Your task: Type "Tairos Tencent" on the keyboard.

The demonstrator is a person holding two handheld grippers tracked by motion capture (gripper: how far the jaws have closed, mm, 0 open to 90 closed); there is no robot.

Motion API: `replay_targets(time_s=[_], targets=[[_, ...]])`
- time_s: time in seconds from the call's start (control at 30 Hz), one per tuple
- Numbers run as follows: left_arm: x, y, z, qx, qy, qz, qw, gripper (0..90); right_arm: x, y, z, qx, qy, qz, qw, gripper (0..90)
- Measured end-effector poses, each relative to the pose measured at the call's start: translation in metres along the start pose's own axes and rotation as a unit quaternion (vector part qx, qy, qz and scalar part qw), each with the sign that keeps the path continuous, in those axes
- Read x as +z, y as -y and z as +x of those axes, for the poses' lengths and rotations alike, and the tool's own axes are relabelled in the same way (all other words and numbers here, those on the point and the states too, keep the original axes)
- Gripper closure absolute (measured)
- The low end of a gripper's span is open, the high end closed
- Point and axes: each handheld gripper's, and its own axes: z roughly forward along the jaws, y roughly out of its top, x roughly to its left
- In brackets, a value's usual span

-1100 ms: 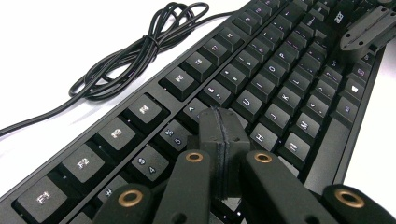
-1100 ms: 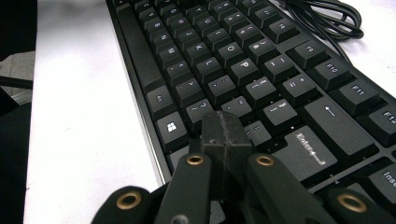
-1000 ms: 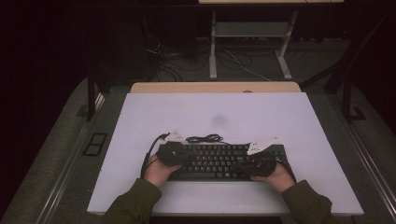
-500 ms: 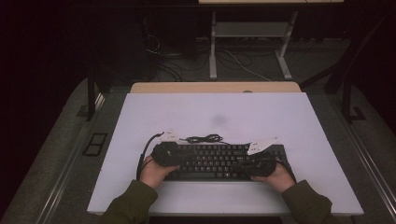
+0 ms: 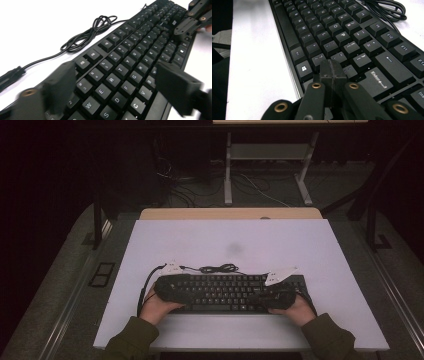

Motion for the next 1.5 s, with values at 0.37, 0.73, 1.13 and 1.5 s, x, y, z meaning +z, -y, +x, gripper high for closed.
replay_targets(time_s=[0.37,0.73,1.13,1.5], targets=[[-0.005,0.008,0.003,-0.004,-0.003,-0.004,1.0000,8.0,-0.002,-0.001,0.000,0.001,-0.002,-0.003,1.0000,89.5],[-0.009,0.011,0.003,-0.009,0.004,-0.010,0.9999,8.7,-0.009,-0.005,-0.001,0.008,-0.001,-0.033,0.9994,79.5],[-0.011,0.012,0.002,-0.010,0.007,-0.018,0.9998,11.4,-0.007,-0.012,-0.002,0.028,0.012,-0.057,0.9979,47.0],[-0.010,0.013,0.000,-0.009,0.010,-0.019,0.9997,14.2,-0.001,-0.023,-0.005,0.029,0.015,-0.079,0.9963,35.9]])
